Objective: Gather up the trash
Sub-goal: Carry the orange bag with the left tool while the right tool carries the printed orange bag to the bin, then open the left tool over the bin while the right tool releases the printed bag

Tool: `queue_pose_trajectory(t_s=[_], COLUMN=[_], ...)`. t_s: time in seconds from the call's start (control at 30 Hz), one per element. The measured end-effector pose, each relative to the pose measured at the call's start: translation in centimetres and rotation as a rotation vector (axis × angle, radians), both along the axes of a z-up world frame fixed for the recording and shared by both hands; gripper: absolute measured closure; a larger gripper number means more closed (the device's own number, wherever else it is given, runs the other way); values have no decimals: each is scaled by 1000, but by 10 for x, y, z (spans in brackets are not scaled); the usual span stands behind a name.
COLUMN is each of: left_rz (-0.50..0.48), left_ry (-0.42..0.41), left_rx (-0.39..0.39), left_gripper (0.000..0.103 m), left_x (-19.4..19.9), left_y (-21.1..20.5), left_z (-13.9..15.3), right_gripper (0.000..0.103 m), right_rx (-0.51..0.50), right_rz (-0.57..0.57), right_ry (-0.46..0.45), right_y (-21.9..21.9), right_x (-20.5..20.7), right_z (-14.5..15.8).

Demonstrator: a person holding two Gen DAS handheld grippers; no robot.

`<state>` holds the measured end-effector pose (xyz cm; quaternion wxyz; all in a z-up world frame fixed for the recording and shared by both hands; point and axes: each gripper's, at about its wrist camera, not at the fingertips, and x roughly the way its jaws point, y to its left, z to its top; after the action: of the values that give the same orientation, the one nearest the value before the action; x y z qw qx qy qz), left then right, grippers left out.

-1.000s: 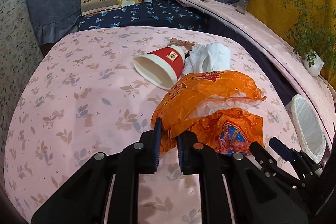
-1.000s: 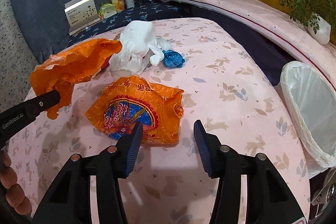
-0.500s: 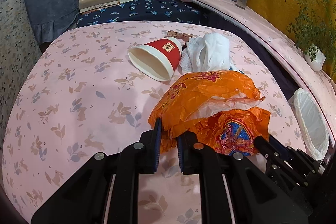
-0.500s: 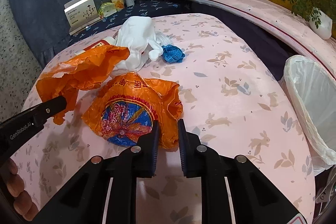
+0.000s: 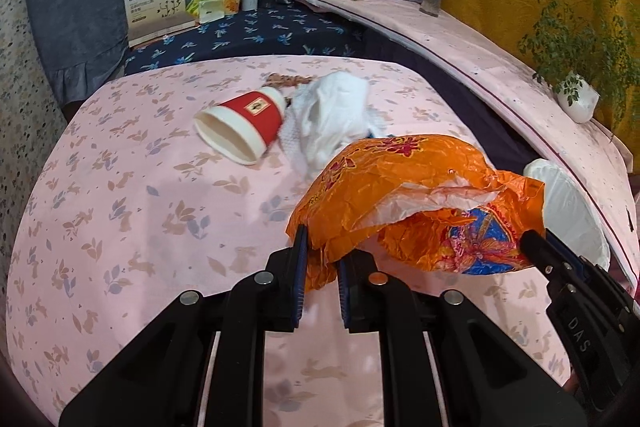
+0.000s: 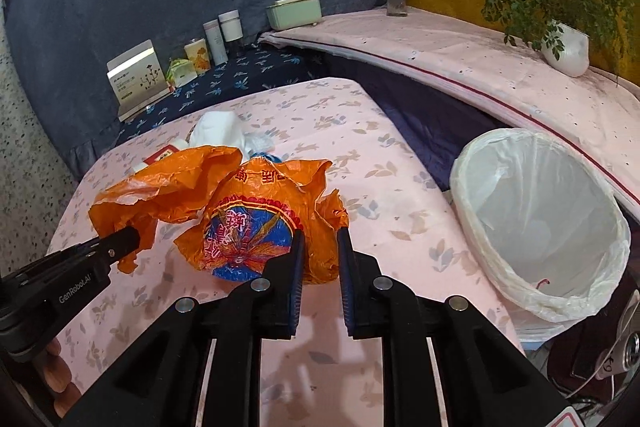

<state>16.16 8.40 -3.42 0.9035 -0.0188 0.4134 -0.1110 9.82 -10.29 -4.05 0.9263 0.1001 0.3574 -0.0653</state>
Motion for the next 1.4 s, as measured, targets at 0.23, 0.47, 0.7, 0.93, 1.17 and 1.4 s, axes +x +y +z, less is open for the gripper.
queue_pose_trajectory(t_s=[0.23, 0.47, 0.7, 0.93, 1.17, 1.4], left_rz=[-72, -164, -255, -322, -372, -332], left_ry=[-9, -24, -26, -16, -16, -34], left_rx=[12, 21, 19, 38, 49, 20], left_gripper=[90, 90, 90, 90, 88, 33], left_x=[-9, -15, -16, -15, -12, -15], left_y=[-48, -107, -170, -220, -255, -259], left_z=[9, 17, 17, 12, 12, 10], right_gripper=[88, 93, 95, 95, 95, 87], right_rx=[16, 20, 24, -1, -3, 0], right_rz=[-83, -178, -264, -330, -414, -414], right_ry=[-44, -68, -68, -80, -86, -84], right_y=[-49, -103, -155, -191, -225, -230], right_x=[-22, -42, -57, -64, -72, -73], right_z=[13, 19, 13, 14, 15, 13])
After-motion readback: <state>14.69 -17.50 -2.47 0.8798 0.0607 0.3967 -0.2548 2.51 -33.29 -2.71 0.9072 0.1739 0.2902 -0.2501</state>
